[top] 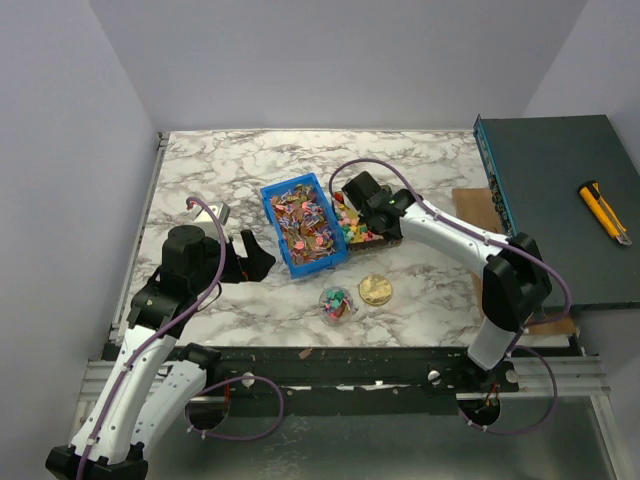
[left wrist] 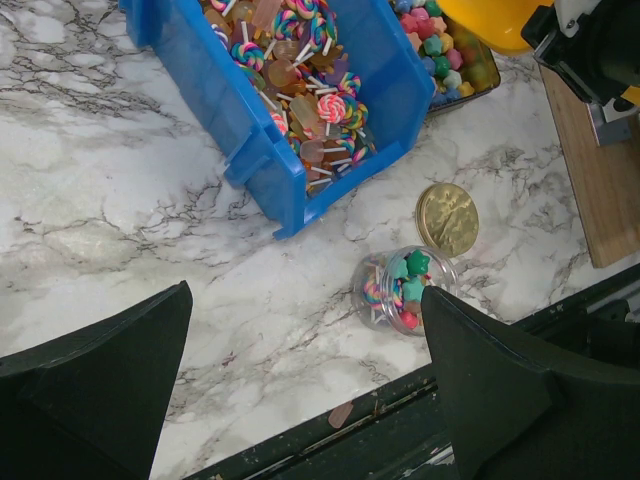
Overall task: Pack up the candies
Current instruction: Scoop the fake candies from the storage box.
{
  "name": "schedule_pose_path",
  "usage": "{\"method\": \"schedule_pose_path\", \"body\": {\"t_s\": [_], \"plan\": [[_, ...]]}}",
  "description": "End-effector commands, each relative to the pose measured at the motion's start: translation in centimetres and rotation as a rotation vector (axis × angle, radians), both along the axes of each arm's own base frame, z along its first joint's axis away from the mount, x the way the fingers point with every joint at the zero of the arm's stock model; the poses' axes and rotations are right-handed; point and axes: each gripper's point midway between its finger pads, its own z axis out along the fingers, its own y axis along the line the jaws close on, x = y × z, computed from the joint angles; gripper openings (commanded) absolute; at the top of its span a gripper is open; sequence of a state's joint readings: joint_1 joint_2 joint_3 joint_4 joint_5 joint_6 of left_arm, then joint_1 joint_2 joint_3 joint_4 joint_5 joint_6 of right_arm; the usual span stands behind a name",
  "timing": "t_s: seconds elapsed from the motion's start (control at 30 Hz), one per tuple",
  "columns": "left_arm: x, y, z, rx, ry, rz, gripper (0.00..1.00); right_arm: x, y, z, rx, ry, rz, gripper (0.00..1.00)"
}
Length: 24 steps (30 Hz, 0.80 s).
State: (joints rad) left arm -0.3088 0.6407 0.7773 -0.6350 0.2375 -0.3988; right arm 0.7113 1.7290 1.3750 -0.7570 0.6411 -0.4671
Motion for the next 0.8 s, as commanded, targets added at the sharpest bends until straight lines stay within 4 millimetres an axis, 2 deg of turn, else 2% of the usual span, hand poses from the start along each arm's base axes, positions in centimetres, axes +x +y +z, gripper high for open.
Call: {"method": "schedule_pose_path", "body": {"t_s": [0.0, 0.4, 0.77], "plan": [[-0.1, 0.2, -0.1, 0.007, -0.003, 0.004, 0.99, 2.2, -0.3, -0.5, -0.049, -0.025, 0.011, 0.01], [-0.2, 0.3, 0.1, 0.006, -0.013, 0.007, 0.99, 2.4, 0.5, -4.0, -0.050, 0.084, 0.019, 0.01], [-0.3, 0.3, 0.3, 0.003, -0.021, 0.007, 0.99, 1.8, 1.3, -5.5, -0.065, 0.142, 0.073, 0.01]]}}
